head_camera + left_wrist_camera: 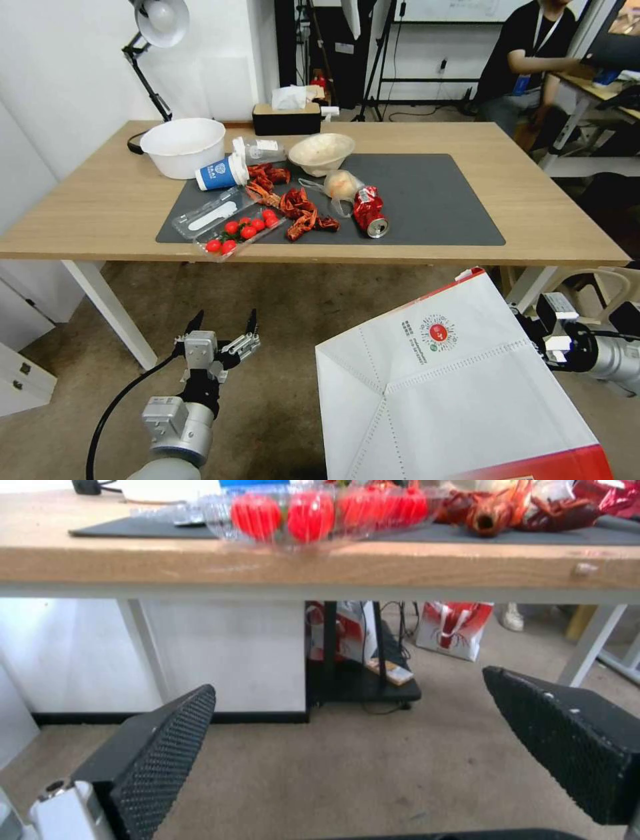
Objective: Pick up the food delivery bag from the floor and place it on the table.
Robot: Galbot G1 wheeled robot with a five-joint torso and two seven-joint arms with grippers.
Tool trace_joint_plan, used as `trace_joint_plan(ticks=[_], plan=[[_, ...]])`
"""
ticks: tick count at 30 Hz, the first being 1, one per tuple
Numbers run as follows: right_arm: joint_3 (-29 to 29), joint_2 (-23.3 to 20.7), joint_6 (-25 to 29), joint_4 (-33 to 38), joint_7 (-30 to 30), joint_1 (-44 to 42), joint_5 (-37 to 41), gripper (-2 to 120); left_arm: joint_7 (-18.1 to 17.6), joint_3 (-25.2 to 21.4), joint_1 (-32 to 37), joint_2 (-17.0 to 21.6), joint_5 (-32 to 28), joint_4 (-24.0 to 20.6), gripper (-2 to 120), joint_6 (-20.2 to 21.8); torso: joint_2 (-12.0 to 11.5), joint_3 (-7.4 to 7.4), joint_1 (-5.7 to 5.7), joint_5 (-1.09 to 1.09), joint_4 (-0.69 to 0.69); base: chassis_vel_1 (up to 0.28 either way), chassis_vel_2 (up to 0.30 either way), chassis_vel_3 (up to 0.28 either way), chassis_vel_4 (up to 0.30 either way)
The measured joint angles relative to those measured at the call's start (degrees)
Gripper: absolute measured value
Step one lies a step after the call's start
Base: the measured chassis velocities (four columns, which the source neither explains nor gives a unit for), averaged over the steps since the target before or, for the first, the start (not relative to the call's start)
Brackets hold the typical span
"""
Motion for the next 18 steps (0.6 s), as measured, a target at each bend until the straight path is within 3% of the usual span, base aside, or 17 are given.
trace_joint_plan(ticks=[18], plan=[[0.7,0.5,-0.2,0.9,0.0,-0.5,0.1,0,-0.1,-0.2,0.3,0.7,-0.2,-0.7,100,-0.1,6.3,3.61,2.71,0.00,0.00,0.000,0.000,0.000,0.000]])
